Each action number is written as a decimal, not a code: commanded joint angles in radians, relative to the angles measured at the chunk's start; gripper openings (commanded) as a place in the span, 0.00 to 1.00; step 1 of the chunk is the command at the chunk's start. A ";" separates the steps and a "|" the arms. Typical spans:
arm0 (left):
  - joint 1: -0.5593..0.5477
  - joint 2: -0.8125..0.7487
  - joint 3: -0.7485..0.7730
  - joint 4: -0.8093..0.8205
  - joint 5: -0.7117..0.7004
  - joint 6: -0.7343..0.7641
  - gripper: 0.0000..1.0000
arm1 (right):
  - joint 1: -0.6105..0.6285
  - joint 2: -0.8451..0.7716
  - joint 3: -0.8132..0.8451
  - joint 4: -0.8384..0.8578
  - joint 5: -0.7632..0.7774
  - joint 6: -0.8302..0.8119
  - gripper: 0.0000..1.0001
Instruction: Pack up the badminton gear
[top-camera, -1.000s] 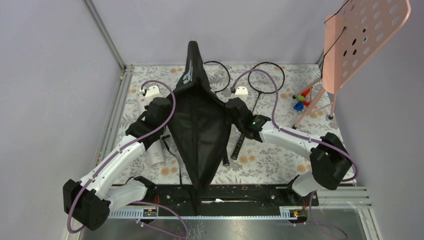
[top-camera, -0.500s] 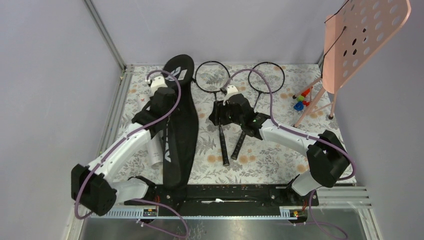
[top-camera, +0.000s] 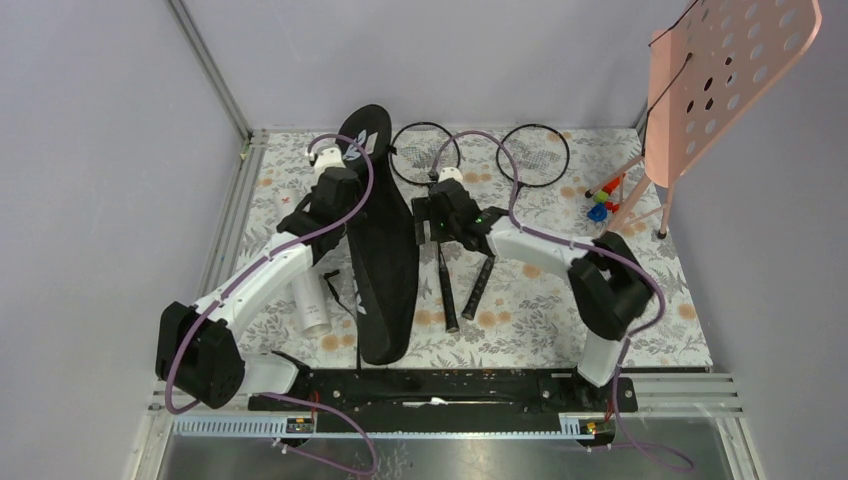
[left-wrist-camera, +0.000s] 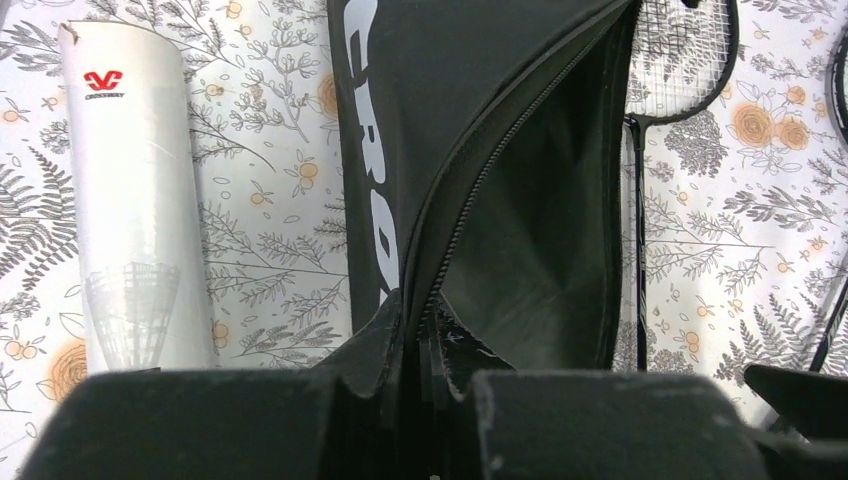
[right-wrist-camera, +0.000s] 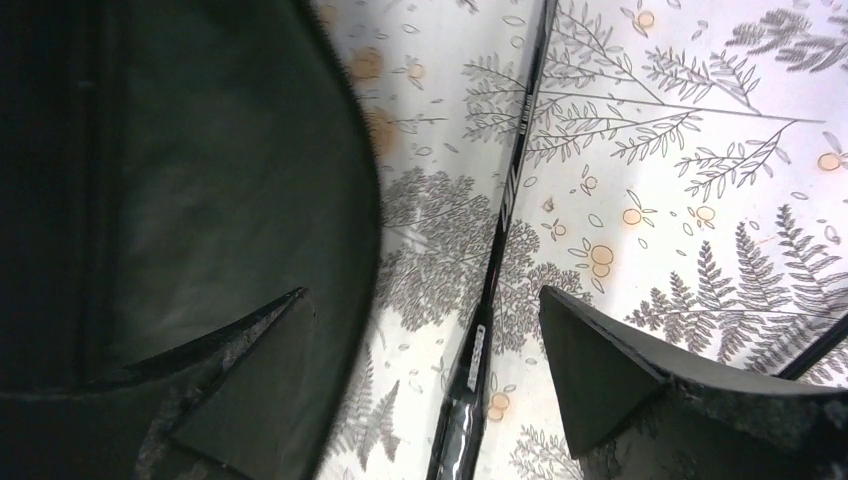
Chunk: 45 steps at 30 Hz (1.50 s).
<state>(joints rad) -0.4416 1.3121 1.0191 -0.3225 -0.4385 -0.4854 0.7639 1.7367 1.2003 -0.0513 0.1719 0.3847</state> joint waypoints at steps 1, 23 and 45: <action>0.020 -0.022 -0.005 0.064 -0.048 0.015 0.00 | -0.007 0.143 0.161 -0.205 0.100 0.068 0.89; 0.052 -0.046 -0.074 0.146 0.059 0.025 0.00 | -0.020 0.488 0.486 -0.500 0.093 0.141 0.37; 0.086 0.124 0.043 0.080 0.112 -0.087 0.00 | -0.020 0.107 0.259 -0.327 0.262 -0.006 0.00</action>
<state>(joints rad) -0.3729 1.4326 0.9943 -0.2501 -0.3382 -0.5335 0.7486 2.0350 1.5539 -0.4847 0.3412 0.4065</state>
